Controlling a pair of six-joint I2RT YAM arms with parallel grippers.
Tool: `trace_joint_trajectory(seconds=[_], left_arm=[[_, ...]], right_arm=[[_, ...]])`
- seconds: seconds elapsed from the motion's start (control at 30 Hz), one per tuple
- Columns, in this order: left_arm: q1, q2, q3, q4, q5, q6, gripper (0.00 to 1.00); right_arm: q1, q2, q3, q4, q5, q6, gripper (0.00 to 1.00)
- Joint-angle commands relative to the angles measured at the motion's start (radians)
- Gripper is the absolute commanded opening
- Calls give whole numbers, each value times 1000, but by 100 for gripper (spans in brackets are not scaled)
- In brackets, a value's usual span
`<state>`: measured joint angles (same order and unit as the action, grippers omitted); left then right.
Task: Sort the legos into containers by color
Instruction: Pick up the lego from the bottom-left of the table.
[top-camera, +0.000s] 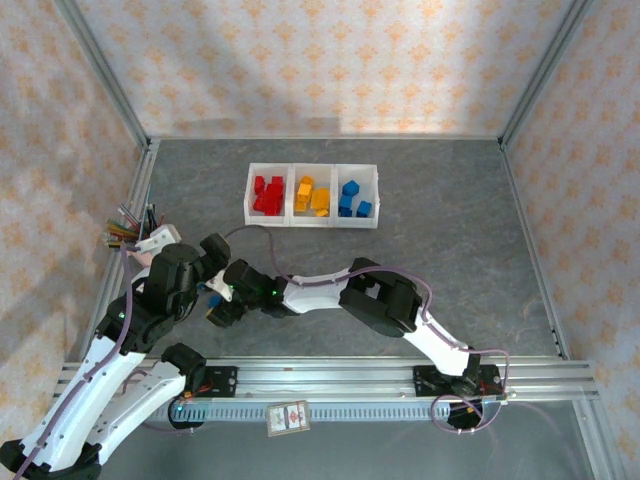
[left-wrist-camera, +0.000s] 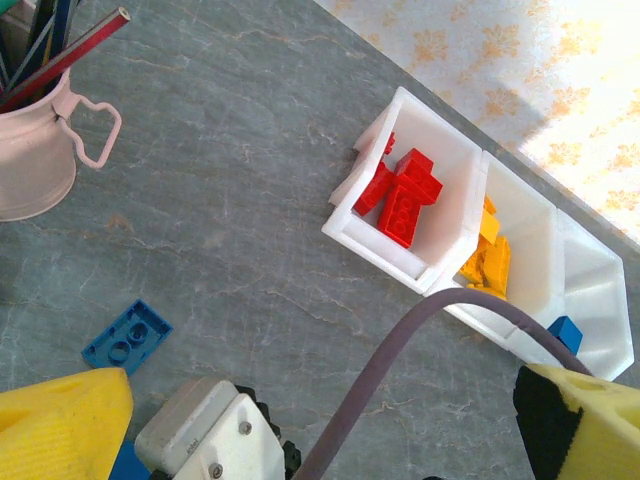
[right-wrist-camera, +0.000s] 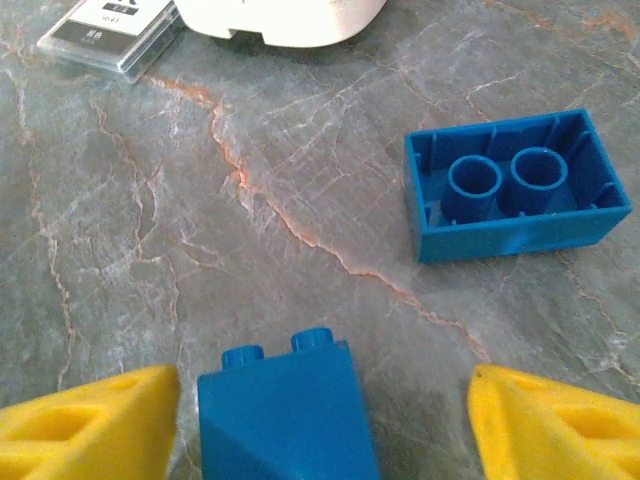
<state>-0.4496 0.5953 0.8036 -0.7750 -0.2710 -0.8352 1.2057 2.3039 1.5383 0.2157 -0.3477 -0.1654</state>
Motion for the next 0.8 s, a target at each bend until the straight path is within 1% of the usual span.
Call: trace_joint_trajectory(seconds=[0.0,0.2,0.33,0.5,0.6,0.77], left_arm=[[8,-2,18,-30,-32,-5,99],[9,-2,15,-18,-27,-2,99],[9,6,29,-7,-15,11,99],[8,18,53,-7,-6,24,99],[8,31,75,-7,2,24,99],[10,82,94,27,36,25,99]], right_arm=[[4,27,28,-52,28,-8,68],[3,-9,11,-87,59,-1,51],[-10,-89,-55,-63,38,46,43],[-62,-211,-185,30,7,161,36],[-103,-297,-268,69,10,226,34],[-155,-476,-427,100,107,284,31]])
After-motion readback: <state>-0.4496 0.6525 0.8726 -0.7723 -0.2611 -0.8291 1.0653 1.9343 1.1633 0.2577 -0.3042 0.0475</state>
